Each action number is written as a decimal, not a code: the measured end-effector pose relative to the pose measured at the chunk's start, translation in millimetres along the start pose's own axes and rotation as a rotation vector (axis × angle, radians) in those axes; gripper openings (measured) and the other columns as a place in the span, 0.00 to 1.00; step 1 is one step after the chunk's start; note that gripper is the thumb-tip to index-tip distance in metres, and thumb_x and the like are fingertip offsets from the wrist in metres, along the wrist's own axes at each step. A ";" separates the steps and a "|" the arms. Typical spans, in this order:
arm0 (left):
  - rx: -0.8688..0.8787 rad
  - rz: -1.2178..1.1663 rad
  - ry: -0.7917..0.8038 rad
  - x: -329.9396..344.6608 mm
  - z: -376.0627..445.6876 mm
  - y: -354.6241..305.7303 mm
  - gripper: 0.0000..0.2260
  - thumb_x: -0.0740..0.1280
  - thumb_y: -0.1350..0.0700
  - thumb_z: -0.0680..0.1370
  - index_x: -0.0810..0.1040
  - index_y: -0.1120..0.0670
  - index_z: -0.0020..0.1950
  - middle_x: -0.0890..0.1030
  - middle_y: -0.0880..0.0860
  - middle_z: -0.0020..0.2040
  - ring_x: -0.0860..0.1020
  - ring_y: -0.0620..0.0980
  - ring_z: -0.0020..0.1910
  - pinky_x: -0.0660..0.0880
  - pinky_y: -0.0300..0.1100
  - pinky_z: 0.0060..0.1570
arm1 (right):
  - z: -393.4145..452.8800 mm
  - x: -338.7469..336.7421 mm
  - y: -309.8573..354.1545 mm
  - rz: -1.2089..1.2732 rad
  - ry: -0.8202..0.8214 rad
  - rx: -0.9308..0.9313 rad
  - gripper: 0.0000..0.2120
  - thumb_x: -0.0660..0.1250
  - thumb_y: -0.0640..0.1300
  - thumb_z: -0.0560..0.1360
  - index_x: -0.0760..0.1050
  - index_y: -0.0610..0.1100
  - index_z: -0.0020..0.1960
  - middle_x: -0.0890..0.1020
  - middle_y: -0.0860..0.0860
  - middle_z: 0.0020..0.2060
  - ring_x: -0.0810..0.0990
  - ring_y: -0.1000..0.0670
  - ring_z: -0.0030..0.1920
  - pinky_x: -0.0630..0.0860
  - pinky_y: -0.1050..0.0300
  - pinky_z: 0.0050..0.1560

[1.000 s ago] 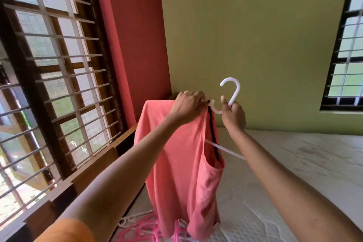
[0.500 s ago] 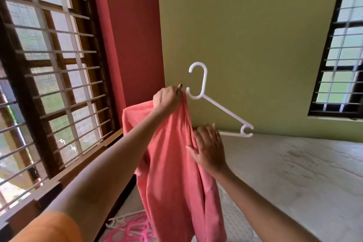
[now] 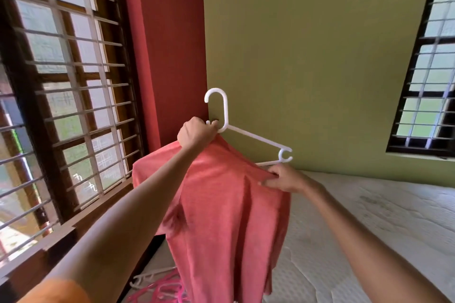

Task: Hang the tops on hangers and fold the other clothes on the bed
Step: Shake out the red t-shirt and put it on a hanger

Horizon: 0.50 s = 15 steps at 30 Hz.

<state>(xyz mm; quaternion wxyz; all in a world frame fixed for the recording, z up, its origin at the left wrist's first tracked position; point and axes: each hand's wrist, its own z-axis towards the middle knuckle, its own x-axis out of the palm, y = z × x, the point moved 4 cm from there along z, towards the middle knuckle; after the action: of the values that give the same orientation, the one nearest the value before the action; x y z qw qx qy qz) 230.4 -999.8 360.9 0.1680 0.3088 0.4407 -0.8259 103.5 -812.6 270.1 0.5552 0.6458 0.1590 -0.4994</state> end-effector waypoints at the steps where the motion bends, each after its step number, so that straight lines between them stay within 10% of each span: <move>1: 0.010 0.007 -0.018 1.6 -2.2 1.0 0.14 0.61 0.46 0.71 0.77 0.56 0.35 0.79 0.54 0.36 0.79 0.57 0.41 0.68 0.42 0.37 | -0.7 -11.2 -4.3 -0.147 -0.019 0.014 0.08 0.70 0.50 0.73 0.80 0.45 0.43 0.74 0.55 0.31 0.72 0.59 0.30 0.63 0.64 0.30; 4: 0.030 -0.039 -0.077 -0.1 -7.5 3.8 0.13 0.60 0.50 0.71 0.73 0.56 0.31 0.78 0.54 0.33 0.79 0.58 0.38 0.67 0.41 0.34 | -2.5 -44.8 -2.7 -0.572 -0.197 0.074 0.10 0.65 0.55 0.74 0.79 0.49 0.47 0.76 0.53 0.42 0.77 0.50 0.52 0.66 0.58 0.57; 7: 0.077 -0.055 -0.142 -10.4 -7.8 4.8 0.14 0.59 0.52 0.71 0.68 0.57 0.27 0.72 0.52 0.27 0.77 0.59 0.34 0.66 0.42 0.32 | 1.2 -57.7 -9.9 -0.733 -0.247 0.098 0.24 0.65 0.57 0.73 0.69 0.56 0.67 0.76 0.52 0.63 0.68 0.53 0.68 0.43 0.39 0.72; 12: 0.248 -0.018 -0.199 -13.9 -13.6 -2.4 0.16 0.60 0.53 0.72 0.62 0.56 0.26 0.78 0.61 0.32 0.77 0.63 0.34 0.67 0.44 0.33 | 2.5 -65.3 -10.2 -0.792 -0.282 0.136 0.22 0.61 0.54 0.75 0.66 0.57 0.69 0.75 0.53 0.64 0.68 0.51 0.68 0.41 0.38 0.72; 15: 0.342 0.099 -0.208 -9.4 -12.6 3.2 0.15 0.58 0.51 0.74 0.71 0.58 0.30 0.80 0.62 0.37 0.79 0.65 0.38 0.69 0.46 0.34 | -0.6 -86.9 -4.2 -0.831 -0.626 0.021 0.13 0.60 0.48 0.72 0.80 0.49 0.52 0.83 0.48 0.47 0.78 0.47 0.55 0.51 0.45 0.70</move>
<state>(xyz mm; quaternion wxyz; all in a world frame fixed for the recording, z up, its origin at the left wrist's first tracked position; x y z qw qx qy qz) 243.8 -991.0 359.8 0.1983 0.2671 0.2585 -0.9070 61.5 -780.4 339.1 0.3244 0.3534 0.2234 -0.8485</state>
